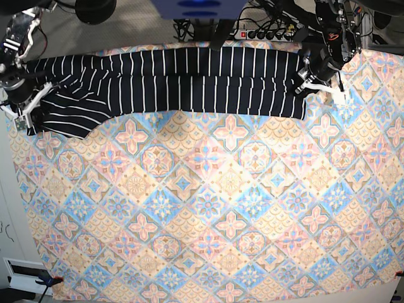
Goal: Fold the T-shirt properly
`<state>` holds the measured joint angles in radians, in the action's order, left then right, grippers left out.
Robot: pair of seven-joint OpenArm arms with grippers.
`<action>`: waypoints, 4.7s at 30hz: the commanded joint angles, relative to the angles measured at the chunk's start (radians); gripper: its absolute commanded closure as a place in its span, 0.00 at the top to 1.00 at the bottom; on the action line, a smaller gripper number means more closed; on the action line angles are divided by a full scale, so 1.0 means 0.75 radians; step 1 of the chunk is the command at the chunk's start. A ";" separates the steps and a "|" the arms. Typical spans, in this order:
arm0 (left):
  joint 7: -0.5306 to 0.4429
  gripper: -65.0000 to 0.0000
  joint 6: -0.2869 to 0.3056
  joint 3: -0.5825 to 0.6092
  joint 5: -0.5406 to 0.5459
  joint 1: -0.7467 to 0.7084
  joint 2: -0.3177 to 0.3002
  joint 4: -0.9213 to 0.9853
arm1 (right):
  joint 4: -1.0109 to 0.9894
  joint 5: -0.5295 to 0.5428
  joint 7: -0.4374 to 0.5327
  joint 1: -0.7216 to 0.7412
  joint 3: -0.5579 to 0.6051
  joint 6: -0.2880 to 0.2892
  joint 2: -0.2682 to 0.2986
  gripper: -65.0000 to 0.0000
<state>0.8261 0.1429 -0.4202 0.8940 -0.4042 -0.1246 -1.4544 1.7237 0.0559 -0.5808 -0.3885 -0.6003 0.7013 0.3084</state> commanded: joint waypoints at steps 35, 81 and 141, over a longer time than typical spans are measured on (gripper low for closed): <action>-0.004 0.00 -0.034 -0.003 -0.041 -0.008 -0.011 -0.003 | 0.031 -0.204 -0.084 -0.089 -0.007 -0.004 -0.044 0.20; 0.166 0.25 -0.038 -0.007 -0.041 -0.066 -0.134 -0.050 | -0.290 -0.033 -0.110 0.057 0.470 -0.004 -0.022 0.03; 0.172 0.00 -0.032 0.263 0.002 0.002 -0.238 -0.042 | -0.364 -0.035 -0.067 0.112 0.570 -0.004 -0.013 0.03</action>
<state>0.9043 0.1070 -0.2424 0.8776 -0.3996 -0.3157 -1.4822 1.4464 0.0326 -0.6220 -0.3050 -0.1764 0.6926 0.2947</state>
